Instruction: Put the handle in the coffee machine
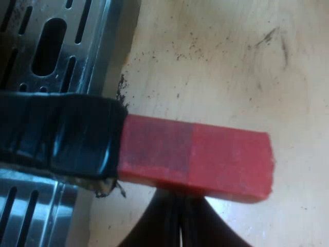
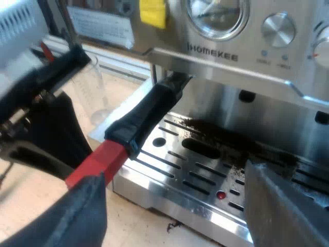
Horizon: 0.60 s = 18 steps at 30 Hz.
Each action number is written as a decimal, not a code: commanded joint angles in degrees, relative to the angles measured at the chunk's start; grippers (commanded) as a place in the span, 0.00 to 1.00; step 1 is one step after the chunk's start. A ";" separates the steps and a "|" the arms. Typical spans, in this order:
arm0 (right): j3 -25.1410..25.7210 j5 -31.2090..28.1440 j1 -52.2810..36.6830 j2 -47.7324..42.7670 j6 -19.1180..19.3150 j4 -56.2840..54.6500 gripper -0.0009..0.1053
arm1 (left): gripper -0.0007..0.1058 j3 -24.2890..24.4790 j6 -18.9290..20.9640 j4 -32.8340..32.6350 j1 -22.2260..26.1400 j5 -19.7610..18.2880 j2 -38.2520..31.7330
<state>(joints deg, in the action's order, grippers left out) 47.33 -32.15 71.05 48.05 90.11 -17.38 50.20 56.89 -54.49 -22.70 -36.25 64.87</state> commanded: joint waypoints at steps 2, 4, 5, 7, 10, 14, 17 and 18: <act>0.82 0.51 0.09 -1.14 0.01 -0.72 0.58 | 0.01 1.81 1.69 3.01 -0.85 -7.70 -0.70; 0.82 1.03 0.09 -1.13 0.01 -0.90 0.58 | 0.01 1.81 1.50 0.35 0.35 -7.13 -1.06; 0.82 1.46 0.09 -1.13 0.01 -0.88 0.58 | 0.01 1.81 1.46 -1.31 1.34 -6.97 -1.46; 0.94 1.60 0.09 -1.13 0.01 -0.88 0.58 | 0.01 1.81 1.48 -3.73 3.20 -6.98 -2.84; 0.96 1.58 0.09 -1.13 0.01 -1.01 0.58 | 0.01 1.81 1.48 -6.01 7.13 -5.34 -6.51; 0.96 2.98 -0.28 -1.13 0.01 -3.92 0.58 | 0.01 1.81 2.64 -5.22 12.45 0.84 -13.91; 1.07 4.22 -0.28 -1.13 0.01 -5.34 0.58 | 0.04 3.52 5.05 -5.07 15.49 3.47 -17.25; 1.46 6.56 -0.86 -1.13 -0.29 -5.81 0.58 | 0.09 4.64 6.21 -5.06 16.66 3.63 -18.00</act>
<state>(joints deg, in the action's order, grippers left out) 47.66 -27.61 70.75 47.36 89.92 -22.82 53.44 61.17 -59.95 -6.89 -33.57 47.55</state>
